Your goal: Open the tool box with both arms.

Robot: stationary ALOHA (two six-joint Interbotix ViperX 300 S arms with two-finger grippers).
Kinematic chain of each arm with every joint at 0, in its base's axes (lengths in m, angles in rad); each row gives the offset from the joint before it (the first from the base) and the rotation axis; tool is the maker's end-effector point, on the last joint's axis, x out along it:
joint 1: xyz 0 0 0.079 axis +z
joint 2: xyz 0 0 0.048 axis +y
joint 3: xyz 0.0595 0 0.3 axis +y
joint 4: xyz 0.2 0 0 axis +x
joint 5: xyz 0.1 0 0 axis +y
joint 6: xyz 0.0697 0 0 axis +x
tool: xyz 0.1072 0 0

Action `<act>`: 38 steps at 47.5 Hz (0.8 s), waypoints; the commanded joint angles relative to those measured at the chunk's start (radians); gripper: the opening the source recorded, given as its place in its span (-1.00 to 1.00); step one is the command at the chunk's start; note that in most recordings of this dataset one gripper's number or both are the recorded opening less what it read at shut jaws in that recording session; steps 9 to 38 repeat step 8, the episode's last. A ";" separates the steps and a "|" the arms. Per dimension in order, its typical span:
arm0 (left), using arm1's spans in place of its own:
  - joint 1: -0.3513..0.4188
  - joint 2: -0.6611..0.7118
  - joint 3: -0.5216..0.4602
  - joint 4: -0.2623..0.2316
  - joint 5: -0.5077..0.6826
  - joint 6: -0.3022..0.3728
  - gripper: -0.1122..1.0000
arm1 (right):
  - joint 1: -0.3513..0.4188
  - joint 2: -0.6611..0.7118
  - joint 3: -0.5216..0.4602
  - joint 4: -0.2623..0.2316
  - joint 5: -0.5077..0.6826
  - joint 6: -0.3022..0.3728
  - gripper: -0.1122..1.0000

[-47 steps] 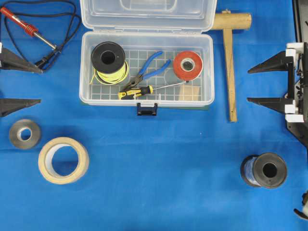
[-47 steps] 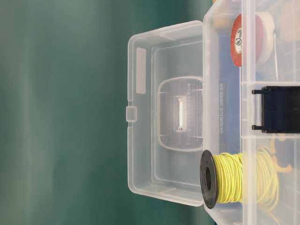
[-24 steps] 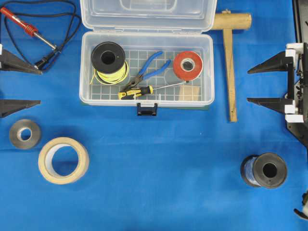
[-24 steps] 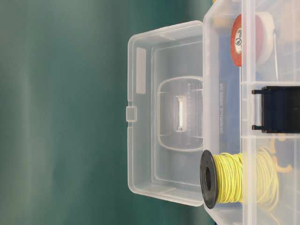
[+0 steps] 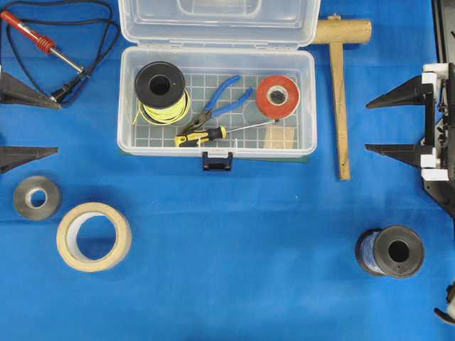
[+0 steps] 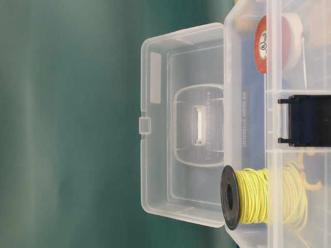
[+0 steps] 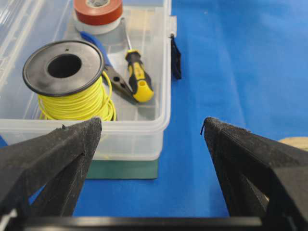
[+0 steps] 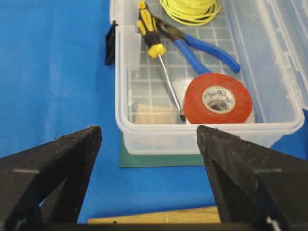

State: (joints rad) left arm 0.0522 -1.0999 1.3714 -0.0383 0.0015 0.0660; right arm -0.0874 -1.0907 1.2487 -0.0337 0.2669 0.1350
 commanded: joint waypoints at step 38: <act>-0.002 0.005 -0.008 -0.002 -0.005 0.000 0.83 | -0.002 0.006 -0.014 -0.002 -0.011 0.003 0.65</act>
